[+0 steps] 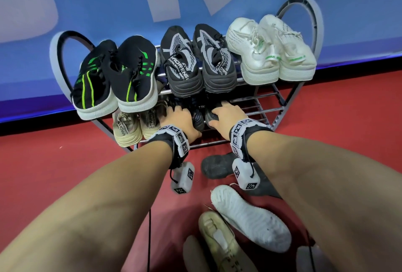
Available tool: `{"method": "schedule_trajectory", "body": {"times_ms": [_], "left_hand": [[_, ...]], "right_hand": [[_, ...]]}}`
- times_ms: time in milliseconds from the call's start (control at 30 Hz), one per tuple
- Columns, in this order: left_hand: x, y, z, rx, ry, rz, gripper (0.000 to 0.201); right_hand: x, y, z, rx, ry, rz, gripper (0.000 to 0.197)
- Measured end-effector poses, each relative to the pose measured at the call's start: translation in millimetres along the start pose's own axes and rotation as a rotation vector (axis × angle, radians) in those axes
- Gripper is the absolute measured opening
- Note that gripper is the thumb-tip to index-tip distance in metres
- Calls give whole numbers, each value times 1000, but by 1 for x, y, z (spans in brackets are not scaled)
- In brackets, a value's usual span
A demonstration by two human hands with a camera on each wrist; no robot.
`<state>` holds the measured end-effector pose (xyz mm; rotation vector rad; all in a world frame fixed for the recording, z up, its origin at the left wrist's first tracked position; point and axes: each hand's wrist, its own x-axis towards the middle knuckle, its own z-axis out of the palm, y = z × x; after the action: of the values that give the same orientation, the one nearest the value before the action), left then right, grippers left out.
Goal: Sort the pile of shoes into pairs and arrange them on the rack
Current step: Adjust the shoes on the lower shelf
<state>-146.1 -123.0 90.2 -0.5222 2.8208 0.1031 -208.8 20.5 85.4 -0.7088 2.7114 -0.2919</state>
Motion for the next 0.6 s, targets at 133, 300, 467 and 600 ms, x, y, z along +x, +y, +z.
{"method": "schedule_trajectory", "body": {"times_ms": [133,300,467,600], "left_hand": [[1,2,5,0,24,38,72],[2,6,8,3,42,54,68],[2,2,8,-12,68,77,71],[5,0,2,-10,62,91,76]], "right_hand": [[-2,-1,-1,7,5,8,43],[-5,5,-7,41,83,52,39],[-9,14,-11,45,160,88,43],[-16,12,-14,29,194,96,42]]}}
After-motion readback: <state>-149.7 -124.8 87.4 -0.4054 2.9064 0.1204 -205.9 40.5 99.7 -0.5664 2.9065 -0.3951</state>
